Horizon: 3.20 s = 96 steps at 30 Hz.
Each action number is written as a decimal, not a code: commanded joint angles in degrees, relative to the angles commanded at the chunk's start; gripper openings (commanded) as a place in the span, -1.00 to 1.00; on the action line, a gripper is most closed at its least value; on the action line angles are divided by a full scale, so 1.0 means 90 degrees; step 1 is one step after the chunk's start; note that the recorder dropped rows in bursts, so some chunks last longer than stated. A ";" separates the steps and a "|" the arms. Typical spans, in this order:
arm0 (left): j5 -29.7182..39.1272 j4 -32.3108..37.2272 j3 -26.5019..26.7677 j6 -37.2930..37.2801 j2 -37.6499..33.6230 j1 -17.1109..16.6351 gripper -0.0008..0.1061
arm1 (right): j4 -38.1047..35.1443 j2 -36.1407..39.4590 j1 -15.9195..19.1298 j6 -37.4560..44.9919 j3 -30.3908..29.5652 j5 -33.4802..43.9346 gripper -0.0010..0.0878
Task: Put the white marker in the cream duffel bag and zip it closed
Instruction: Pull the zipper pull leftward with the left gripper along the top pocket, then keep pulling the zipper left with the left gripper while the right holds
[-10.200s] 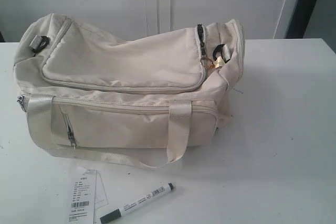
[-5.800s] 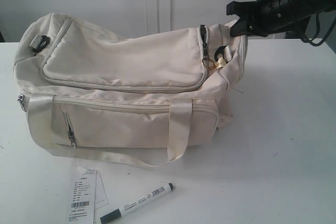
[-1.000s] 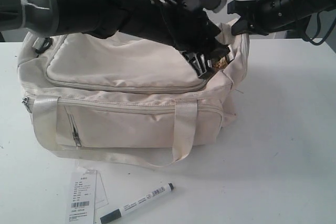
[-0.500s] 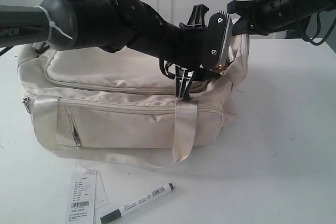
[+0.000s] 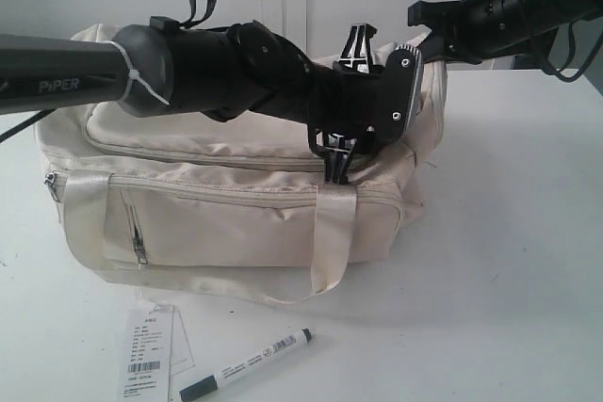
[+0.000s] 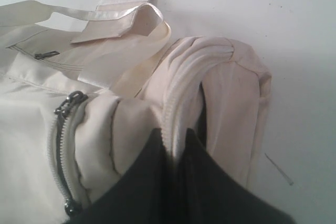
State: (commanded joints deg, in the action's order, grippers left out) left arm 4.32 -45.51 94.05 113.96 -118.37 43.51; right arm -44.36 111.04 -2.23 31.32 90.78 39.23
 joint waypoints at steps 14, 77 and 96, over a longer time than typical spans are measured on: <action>-0.0313 -0.0046 0.0000 -0.0057 0.0015 0.0000 -0.99 | 0.0000 0.0000 0.0000 0.0000 0.0000 0.0000 -0.98; 0.3573 0.1335 -0.0027 -0.5977 0.1345 -0.0012 -0.99 | 0.0000 0.0000 0.0000 0.0000 0.0000 0.0000 -0.98; 0.4403 0.2003 -0.0027 -0.6910 0.1382 -0.0012 -0.99 | 0.0000 0.0000 0.0000 0.0000 0.0000 0.0000 -0.98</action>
State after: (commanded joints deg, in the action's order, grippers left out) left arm 43.95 -27.48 93.82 51.77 -105.93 43.40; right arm -44.36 111.04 -2.23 31.32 90.78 39.23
